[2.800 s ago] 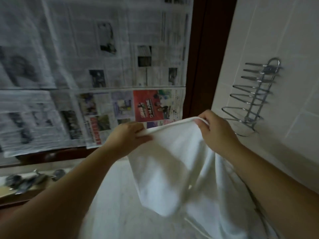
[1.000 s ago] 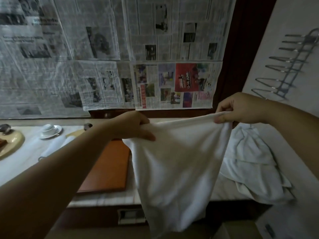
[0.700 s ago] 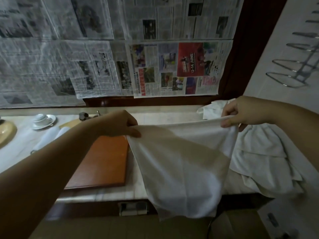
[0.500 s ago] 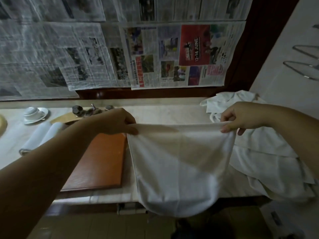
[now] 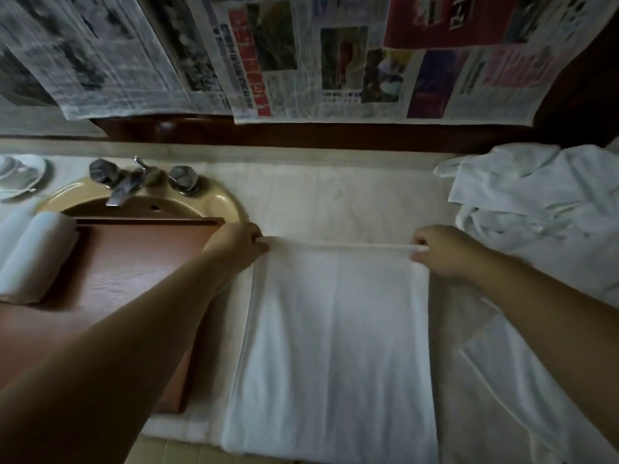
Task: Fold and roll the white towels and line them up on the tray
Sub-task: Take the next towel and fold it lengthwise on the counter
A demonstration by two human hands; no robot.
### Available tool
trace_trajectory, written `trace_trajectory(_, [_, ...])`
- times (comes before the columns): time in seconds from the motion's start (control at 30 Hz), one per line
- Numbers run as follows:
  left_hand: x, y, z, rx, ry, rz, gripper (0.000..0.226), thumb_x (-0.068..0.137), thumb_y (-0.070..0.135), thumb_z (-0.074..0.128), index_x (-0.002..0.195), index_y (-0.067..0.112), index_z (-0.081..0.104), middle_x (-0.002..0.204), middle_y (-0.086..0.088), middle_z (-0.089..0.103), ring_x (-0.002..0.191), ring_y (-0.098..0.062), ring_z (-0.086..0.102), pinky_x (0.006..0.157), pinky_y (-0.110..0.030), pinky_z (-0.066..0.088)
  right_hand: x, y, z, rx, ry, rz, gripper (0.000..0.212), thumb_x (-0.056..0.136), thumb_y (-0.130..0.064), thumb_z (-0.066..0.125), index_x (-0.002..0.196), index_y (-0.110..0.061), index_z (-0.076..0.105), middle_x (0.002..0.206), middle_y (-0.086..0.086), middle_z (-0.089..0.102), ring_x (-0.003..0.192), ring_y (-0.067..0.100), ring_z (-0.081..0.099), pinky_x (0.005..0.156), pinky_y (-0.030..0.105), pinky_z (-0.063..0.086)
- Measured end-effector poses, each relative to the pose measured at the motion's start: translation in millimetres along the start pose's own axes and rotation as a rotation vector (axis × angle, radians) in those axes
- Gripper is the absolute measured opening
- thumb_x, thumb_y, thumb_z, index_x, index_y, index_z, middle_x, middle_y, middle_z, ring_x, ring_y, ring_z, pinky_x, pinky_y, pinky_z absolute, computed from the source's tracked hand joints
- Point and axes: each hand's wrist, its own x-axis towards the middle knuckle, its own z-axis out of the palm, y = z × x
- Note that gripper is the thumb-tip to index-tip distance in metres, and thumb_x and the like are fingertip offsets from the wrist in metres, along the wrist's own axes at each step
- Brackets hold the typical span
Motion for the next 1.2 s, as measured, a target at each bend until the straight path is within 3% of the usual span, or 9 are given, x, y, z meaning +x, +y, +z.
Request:
trace_trajectory(0.33, [125.5, 28.4, 6.5, -0.118, 0.266, -0.316, 0.024, 0.098, 0.036, 0.066, 0.098, 0.012, 0.071, 0.084, -0.007, 0.069, 0.078, -0.029, 0.064, 0.068, -0.033, 0.048, 138.5, 13.0, -1.4, -0.032, 0.241, 0.238, 0.024, 0.094, -0.049, 0.06, 0.104, -0.028, 0.061, 0.099, 0.002, 0.067, 0.092, 0.032, 0.064, 0.087, 0.049, 0.056])
trace_trajectory(0.53, [168.1, 34.0, -0.5, -0.177, 0.354, -0.507, 0.066, 0.095, 0.065, 0.06, 0.112, 0.002, 0.064, 0.094, -0.014, 0.068, 0.084, -0.032, 0.063, 0.068, -0.036, 0.044, 186.8, 2.7, -26.2, 0.071, 0.269, 0.38, 0.035, 0.097, -0.045, 0.064, 0.107, -0.012, 0.067, 0.1, 0.012, 0.068, 0.088, 0.034, 0.063, 0.079, 0.038, 0.052])
trace_trajectory(0.63, [151.2, 58.8, 1.8, -0.365, 0.441, -0.494, 0.054, 0.099, 0.055, 0.061, 0.125, 0.009, 0.054, 0.115, -0.012, 0.067, 0.105, -0.032, 0.066, 0.075, -0.036, 0.042, 195.2, 3.6, -25.8, 0.161, 0.284, 0.409, 0.033, 0.098, -0.045, 0.059, 0.104, -0.012, 0.064, 0.094, 0.009, 0.065, 0.082, 0.031, 0.061, 0.078, 0.038, 0.053])
trace_trajectory(0.7, [122.5, 90.5, 14.8, -0.44, 0.47, -0.44, 0.043, 0.101, 0.053, 0.059, 0.123, 0.016, 0.056, 0.113, -0.006, 0.068, 0.101, -0.026, 0.065, 0.076, -0.034, 0.04, 191.9, 5.3, -22.5, 0.201, 0.299, 0.398, 0.042, 0.094, -0.052, 0.053, 0.103, -0.014, 0.066, 0.092, 0.008, 0.068, 0.08, 0.03, 0.064, 0.079, 0.038, 0.056])
trace_trajectory(0.8, [61.5, 152.1, 57.3, -0.421, 0.288, -0.294, 0.034, 0.096, 0.062, 0.058, 0.1, 0.028, 0.059, 0.088, 0.002, 0.065, 0.09, -0.025, 0.067, 0.069, -0.031, 0.039, 182.7, 6.5, -16.0, 0.167, 0.264, 0.366, 0.055, 0.081, -0.064, 0.05, 0.11, -0.019, 0.066, 0.098, 0.008, 0.068, 0.084, 0.032, 0.065, 0.079, 0.038, 0.056])
trace_trajectory(0.9, [3.8, 211.8, 101.9, -0.381, 0.019, -0.176, 0.043, 0.089, 0.071, 0.055, 0.095, 0.028, 0.058, 0.097, 0.003, 0.066, 0.096, -0.024, 0.064, 0.079, -0.035, 0.051, 168.7, 5.4, -8.3, 0.125, 0.269, 0.32, 0.058, 0.081, -0.063, 0.053, 0.122, -0.024, 0.064, 0.108, 0.009, 0.066, 0.09, 0.033, 0.064, 0.082, 0.04, 0.055])
trace_trajectory(1.03, [-29.2, 252.1, 130.0, -0.199, -0.037, -0.111, 0.062, 0.088, 0.084, 0.043, 0.11, 0.026, 0.049, 0.103, 0.003, 0.052, 0.095, -0.02, 0.05, 0.087, -0.041, 0.052, 154.9, 0.6, -14.9, 0.306, 0.286, 0.234, 0.023, 0.101, -0.036, 0.057, 0.1, -0.013, 0.062, 0.086, 0.004, 0.063, 0.078, 0.025, 0.062, 0.058, 0.028, 0.036])
trace_trajectory(1.13, [-27.6, 252.2, 132.1, -0.191, -0.033, -0.121, 0.043, 0.095, 0.066, 0.05, 0.106, 0.025, 0.044, 0.101, 0.002, 0.049, 0.092, -0.021, 0.047, 0.085, -0.04, 0.051, 147.0, -4.2, -25.1, 0.429, 0.379, 0.192, 0.026, 0.103, -0.034, 0.056, 0.082, -0.019, 0.051, 0.075, -0.003, 0.052, 0.068, 0.017, 0.051, 0.056, 0.027, 0.031])
trace_trajectory(1.2, [-29.0, 248.6, 129.5, -0.235, -0.042, -0.111, 0.021, 0.1, 0.043, 0.051, 0.104, 0.023, 0.046, 0.101, 0.001, 0.051, 0.092, -0.021, 0.049, 0.084, -0.038, 0.053, 140.8, -10.7, -28.3, 0.49, 0.415, 0.178, 0.022, 0.103, -0.034, 0.058, 0.09, -0.017, 0.057, 0.083, -0.001, 0.058, 0.073, 0.018, 0.054, 0.057, 0.025, 0.033])
